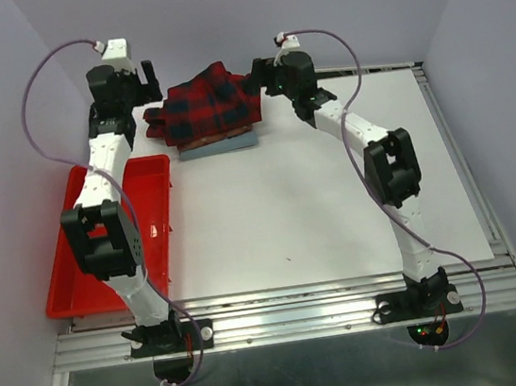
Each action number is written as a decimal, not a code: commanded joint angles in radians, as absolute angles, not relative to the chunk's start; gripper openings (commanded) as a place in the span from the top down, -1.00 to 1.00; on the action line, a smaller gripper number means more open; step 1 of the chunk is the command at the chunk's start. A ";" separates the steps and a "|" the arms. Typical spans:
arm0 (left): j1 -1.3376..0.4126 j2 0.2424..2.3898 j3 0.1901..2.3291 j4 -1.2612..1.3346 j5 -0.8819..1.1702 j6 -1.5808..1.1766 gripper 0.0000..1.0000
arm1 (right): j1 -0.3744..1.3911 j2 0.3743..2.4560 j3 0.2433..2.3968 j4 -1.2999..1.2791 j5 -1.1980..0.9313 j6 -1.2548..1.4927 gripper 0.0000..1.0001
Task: Fold and stack the skirts
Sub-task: Neatly place the folded skirt to the corner
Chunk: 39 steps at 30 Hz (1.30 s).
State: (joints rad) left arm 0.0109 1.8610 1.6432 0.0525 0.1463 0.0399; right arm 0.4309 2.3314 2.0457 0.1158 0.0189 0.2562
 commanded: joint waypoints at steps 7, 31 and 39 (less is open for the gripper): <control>-0.052 1.854 1.752 0.291 0.400 -0.054 0.35 | 0.396 2.174 2.033 0.127 0.017 0.179 -1.00; -0.209 2.649 2.405 0.261 0.322 -0.351 1.00 | 0.129 2.016 1.832 -0.035 -0.086 0.230 -1.00; -0.212 2.541 2.339 0.244 0.357 -0.285 0.60 | 0.129 1.965 1.816 -0.064 -0.150 0.252 -1.00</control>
State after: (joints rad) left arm -0.2089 2.6659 2.3482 0.2676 0.3450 -0.3355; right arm 0.1307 2.0621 1.8156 -0.0647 -0.1040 0.2367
